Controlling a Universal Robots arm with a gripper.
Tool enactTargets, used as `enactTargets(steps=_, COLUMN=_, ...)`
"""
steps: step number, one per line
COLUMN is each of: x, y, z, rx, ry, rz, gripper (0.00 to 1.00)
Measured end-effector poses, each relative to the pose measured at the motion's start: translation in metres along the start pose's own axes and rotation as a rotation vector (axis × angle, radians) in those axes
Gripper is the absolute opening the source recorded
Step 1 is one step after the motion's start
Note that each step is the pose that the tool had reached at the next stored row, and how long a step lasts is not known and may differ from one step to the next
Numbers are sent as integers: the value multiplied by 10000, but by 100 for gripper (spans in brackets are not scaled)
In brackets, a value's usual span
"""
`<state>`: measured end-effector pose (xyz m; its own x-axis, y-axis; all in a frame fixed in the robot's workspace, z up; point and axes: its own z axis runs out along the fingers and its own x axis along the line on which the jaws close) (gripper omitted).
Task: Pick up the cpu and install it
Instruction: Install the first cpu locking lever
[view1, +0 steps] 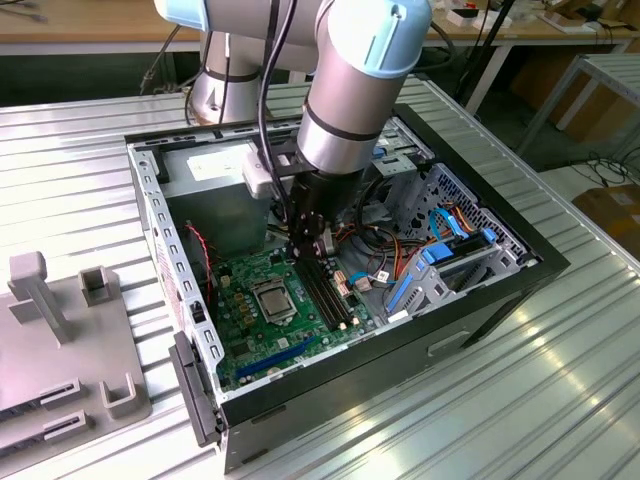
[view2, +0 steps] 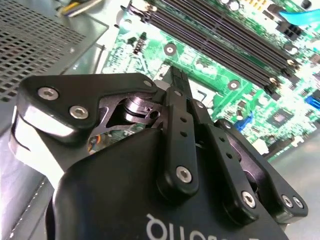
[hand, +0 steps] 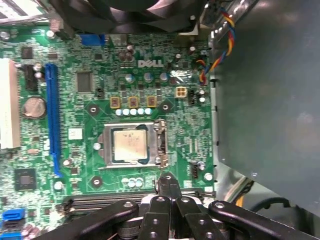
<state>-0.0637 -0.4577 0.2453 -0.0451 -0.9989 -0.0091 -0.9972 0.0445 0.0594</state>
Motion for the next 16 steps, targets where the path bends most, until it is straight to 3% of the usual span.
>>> enactTargets(steps=2, x=0, y=-1, z=2, rx=7, ry=133, rz=7, gripper=11)
enactTargets(steps=4, x=4, y=-1, z=0, rx=8, ry=201, rz=10, gripper=11)
enactTargets(steps=10, x=29, y=-1, z=1, rx=15, ry=332, rz=18, gripper=11)
enactTargets(steps=13, x=41, y=18, z=2, rx=16, ry=356, rz=5, gripper=11)
enactTargets(steps=16, x=51, y=80, z=8, rx=27, ry=359, rz=-45, gripper=11)
